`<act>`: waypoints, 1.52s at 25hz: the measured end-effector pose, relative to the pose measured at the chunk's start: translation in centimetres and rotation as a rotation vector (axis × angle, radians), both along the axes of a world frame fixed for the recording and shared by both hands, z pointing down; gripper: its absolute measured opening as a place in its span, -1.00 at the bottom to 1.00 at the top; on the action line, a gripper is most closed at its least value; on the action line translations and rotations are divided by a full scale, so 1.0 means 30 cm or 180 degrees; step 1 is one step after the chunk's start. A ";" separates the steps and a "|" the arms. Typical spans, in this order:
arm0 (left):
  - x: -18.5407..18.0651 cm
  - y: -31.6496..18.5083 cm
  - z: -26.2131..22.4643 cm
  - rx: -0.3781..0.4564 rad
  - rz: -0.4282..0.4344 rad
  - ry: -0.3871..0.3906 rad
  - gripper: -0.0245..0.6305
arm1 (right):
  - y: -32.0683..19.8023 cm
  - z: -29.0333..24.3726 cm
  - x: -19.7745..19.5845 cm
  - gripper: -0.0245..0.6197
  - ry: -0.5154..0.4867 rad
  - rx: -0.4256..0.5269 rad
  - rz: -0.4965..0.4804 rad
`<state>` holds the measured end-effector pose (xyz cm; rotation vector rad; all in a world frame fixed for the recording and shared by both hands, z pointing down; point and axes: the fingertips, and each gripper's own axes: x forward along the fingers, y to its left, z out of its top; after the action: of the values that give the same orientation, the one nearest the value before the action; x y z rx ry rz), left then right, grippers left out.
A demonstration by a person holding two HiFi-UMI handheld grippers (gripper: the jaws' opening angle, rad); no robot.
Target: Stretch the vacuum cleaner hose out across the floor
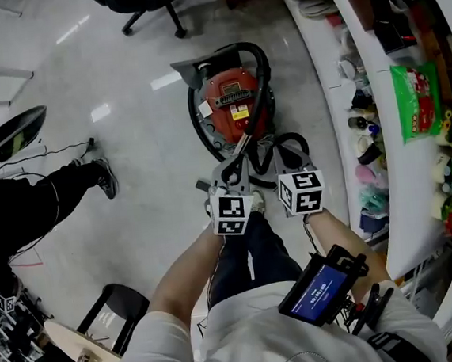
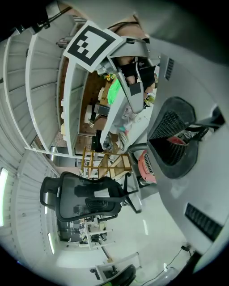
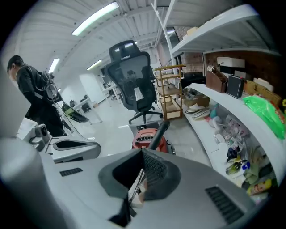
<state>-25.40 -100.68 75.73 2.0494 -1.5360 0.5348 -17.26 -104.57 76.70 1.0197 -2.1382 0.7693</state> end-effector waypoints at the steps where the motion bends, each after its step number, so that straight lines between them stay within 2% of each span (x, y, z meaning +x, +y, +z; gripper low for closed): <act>1: 0.001 -0.009 0.030 -0.0021 0.0002 -0.0012 -0.92 | -0.011 0.024 -0.003 -0.94 0.0000 -0.0009 -0.0002; 12: 0.023 -0.090 0.297 -0.0149 0.0066 -0.0146 -0.92 | -0.128 0.254 -0.033 -0.94 -0.0140 -0.0106 -0.0016; 18: 0.048 -0.125 0.429 -0.0218 0.0279 -0.0245 -0.92 | -0.181 0.348 -0.041 -0.94 -0.0344 -0.0260 0.0108; 21: 0.057 -0.152 0.488 -0.0216 0.0369 -0.0301 -0.87 | -0.212 0.382 -0.050 -0.82 -0.0483 -0.0319 0.0127; 25: 0.080 -0.193 0.548 -0.0182 0.0466 -0.0328 -0.60 | -0.252 0.420 -0.073 -0.65 -0.0628 -0.0392 0.0089; 35: 0.135 -0.286 0.647 -0.0085 0.0710 -0.0307 -0.41 | -0.349 0.461 -0.172 -0.30 -0.0869 -0.0410 -0.0003; 38: 0.148 -0.309 0.669 -0.0085 0.0736 -0.0323 -0.41 | -0.363 0.481 -0.200 -0.28 -0.0833 -0.0441 -0.0037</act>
<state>-20.97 -109.94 95.79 2.2234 -1.3459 0.7528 -23.25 -115.47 91.13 0.8728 -2.2685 1.0800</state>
